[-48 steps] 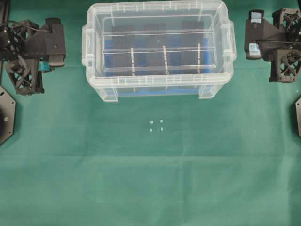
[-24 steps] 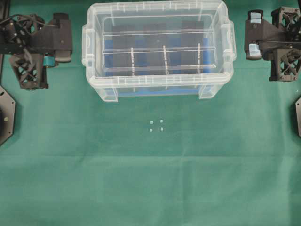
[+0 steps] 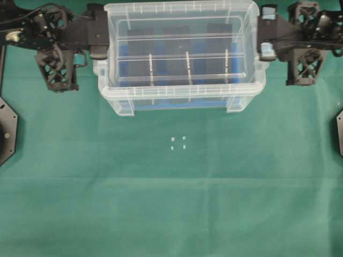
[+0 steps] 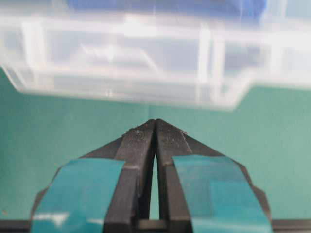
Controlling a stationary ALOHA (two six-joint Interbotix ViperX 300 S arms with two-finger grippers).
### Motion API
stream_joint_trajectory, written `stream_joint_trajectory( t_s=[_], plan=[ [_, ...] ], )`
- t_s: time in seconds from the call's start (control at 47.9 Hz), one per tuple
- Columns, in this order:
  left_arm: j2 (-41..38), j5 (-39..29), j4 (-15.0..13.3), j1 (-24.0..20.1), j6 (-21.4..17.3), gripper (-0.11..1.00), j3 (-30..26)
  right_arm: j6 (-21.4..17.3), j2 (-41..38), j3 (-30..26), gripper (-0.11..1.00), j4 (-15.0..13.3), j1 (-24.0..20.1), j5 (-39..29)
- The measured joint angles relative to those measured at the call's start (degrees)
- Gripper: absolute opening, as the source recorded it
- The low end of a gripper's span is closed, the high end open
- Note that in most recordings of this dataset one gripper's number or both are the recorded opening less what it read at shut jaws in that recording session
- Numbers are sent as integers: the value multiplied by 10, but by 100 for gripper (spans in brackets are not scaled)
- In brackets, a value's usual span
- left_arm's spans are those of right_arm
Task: Clamp the lid of the box with both arms, then lift and open it.
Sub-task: 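Lower both grippers onto the lid's left and right edges and clamp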
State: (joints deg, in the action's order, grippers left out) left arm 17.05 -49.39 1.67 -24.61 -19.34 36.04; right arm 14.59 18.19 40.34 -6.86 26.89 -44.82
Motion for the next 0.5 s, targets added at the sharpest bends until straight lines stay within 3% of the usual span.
stream_joint_trajectory(
  t_s=[0.501],
  plan=[
    [-39,0,3,0,-25,1,-30,4,-33,-20,0,-1,-12,14]
  ],
)
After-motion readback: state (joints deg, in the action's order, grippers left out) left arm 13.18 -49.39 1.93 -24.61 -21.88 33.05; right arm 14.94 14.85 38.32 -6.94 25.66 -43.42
